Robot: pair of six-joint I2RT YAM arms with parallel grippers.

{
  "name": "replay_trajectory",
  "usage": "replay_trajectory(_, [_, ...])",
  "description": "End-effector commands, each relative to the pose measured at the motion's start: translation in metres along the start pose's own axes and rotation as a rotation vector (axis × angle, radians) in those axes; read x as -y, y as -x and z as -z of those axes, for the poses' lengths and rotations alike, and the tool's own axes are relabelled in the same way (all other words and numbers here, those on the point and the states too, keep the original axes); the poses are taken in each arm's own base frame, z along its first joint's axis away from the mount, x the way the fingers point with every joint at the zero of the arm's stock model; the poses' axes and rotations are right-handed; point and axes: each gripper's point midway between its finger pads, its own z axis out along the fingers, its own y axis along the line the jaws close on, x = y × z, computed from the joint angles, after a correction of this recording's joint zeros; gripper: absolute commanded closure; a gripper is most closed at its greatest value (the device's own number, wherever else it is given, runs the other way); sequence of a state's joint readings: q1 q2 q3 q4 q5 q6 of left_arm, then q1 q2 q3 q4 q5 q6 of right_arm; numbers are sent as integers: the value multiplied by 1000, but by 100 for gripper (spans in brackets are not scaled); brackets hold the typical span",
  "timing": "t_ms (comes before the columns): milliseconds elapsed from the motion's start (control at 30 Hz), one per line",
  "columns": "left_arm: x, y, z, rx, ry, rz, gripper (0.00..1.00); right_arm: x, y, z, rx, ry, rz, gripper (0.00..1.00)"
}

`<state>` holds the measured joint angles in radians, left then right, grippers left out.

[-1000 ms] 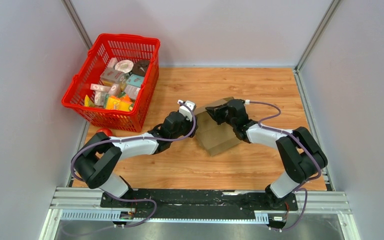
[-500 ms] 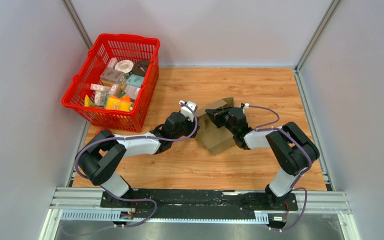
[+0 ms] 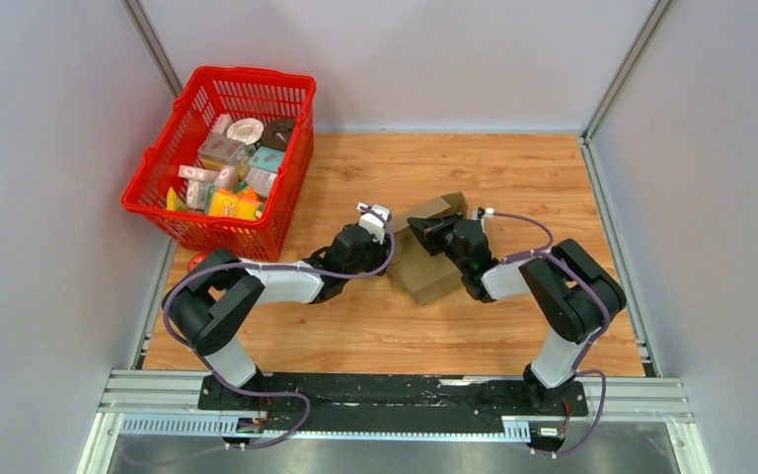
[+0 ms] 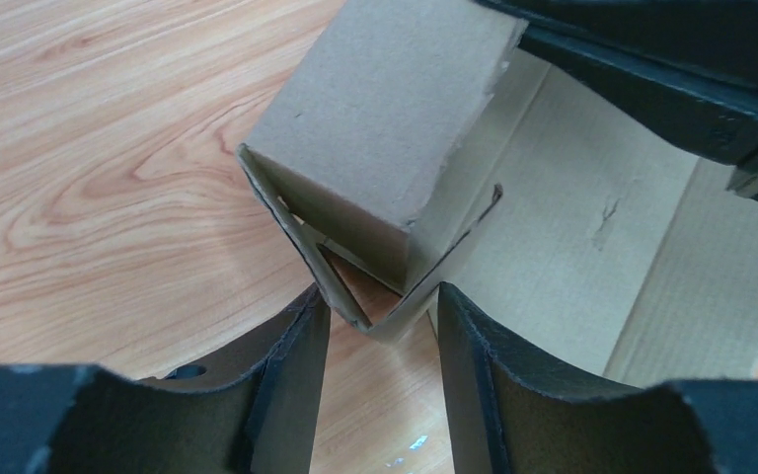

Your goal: Fold the paper box

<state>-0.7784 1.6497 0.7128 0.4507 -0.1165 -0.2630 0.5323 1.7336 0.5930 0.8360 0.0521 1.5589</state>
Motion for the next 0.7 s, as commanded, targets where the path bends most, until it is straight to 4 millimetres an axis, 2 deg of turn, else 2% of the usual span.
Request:
replay_trajectory(0, [-4,22,-6,67,69,15,45,-14,2,2,28,72,3,100])
replay_trajectory(67, [-12,23,-6,82,124,23,43,-15,0,3,28,75,-1,100])
replay_trajectory(333, [-9,31,-15,105,167,28,47,-15,1,4,41,70,-31,100])
replay_trajectory(400, [-7,37,-17,110,167,32,51,-16,-1,5,33,70,-41,100])
replay_trajectory(533, [-16,37,-21,88,227,13,53,-12,-6,5,3,49,-104,100])
replay_trajectory(667, [-27,40,-24,96,302,26,65,-3,-10,5,-14,-8,-148,100])
